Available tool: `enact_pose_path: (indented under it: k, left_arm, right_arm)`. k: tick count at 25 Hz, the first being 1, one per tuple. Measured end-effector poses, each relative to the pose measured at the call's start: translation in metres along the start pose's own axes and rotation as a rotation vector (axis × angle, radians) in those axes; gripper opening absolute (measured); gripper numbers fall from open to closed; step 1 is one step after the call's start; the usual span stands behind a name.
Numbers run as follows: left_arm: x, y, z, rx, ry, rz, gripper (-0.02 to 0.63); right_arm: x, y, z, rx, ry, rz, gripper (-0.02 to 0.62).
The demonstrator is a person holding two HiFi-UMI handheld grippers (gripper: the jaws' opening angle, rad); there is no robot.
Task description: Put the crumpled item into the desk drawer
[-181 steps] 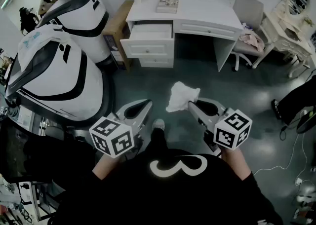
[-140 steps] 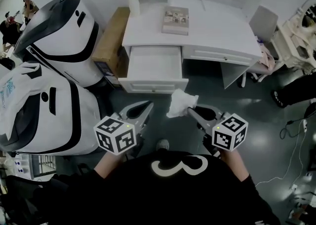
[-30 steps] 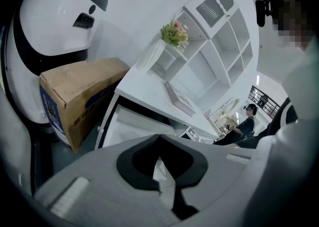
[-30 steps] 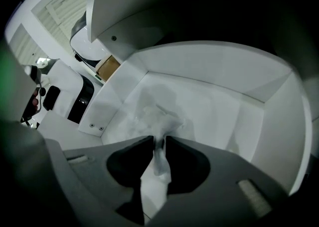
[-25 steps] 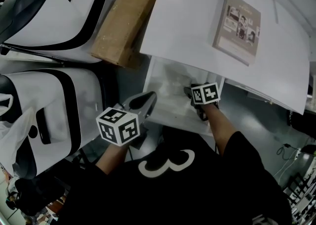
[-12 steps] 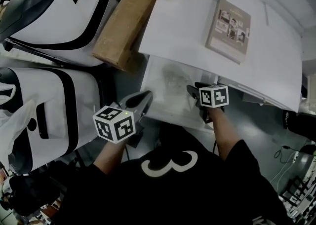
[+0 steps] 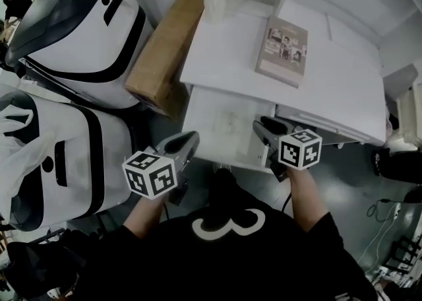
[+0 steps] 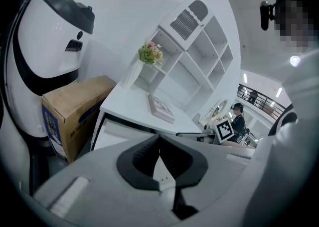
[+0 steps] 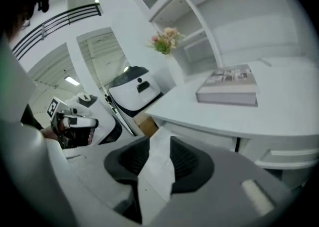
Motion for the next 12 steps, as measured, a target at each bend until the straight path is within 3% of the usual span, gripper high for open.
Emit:
enact_pose_path:
  k: [8,12]
  left_arm:
    - [-0.045,0.049,0.007,-0.073,-0.052,-0.076,0.009]
    - [-0.071,0.068,0.008,-0.098,-0.085,-0.116,0.009]
  right_arm:
    - [0.107,0.058,0.02,-0.142,0.18,0.112,0.042]
    - [0.141,0.079,0.016,-0.193,0.187,0.142,0.003]
Point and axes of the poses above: the fingertips, and each gripper's own axes: y backward along the fingers, x to its left, z out of its top, the point moved 4 cm from there along y, backward along the fingers, and after that the axes turned 12 degrees about z, right-handed, at the moved point
